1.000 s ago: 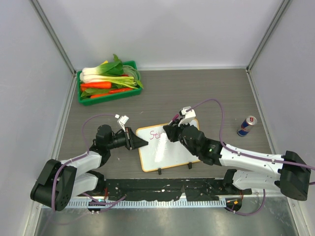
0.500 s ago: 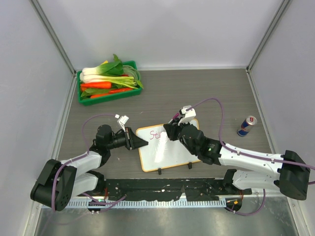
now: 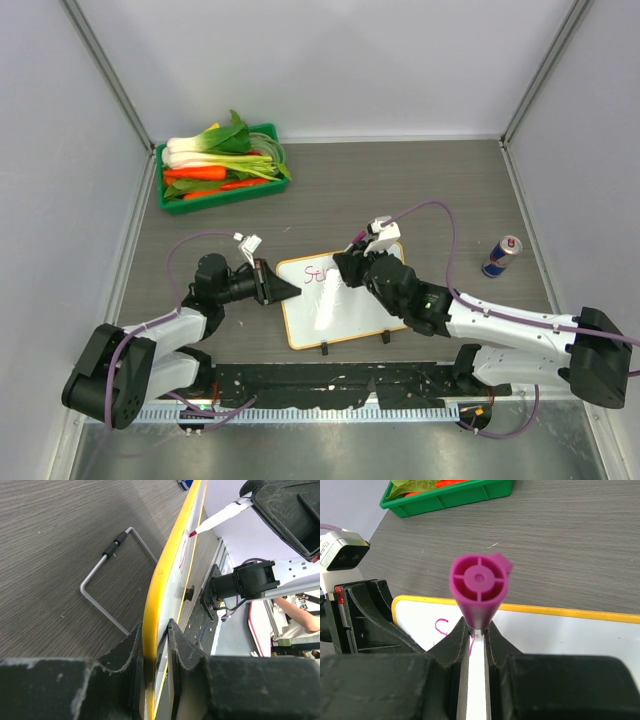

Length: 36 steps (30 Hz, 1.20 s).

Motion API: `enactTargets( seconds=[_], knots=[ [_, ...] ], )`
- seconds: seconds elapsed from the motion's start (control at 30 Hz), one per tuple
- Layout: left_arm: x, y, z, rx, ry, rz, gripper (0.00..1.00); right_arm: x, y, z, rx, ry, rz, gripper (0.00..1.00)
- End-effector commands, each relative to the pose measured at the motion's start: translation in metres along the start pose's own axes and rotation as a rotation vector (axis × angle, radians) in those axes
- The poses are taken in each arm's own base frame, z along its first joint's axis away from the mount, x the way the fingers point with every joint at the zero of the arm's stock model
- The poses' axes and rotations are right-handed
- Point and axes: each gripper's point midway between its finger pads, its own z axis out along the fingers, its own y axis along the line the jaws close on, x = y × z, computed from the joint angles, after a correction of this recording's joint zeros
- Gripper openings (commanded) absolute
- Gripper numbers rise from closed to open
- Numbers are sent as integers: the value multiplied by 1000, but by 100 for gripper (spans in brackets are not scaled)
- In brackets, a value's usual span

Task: Write a sentence on the whiteboard

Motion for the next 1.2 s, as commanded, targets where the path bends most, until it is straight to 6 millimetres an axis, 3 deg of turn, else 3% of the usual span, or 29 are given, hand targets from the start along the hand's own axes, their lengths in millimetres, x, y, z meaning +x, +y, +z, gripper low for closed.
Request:
enactTargets(
  seconds=[0.0, 0.4, 0.93, 1.17],
  knots=[
    [0, 15, 1, -59, -6, 31, 0, -7, -4, -4, 16, -26, 19, 1],
    [0, 15, 1, -59, -6, 31, 0, -29, 7, -12, -40, -79, 42, 1],
    [0, 15, 1, -59, -6, 31, 0, -3, -11, -4, 35, -30, -3, 1],
    [0, 15, 1, -60, -6, 30, 0, 4, -10, -3, 20, -5, -16, 1]
  ],
)
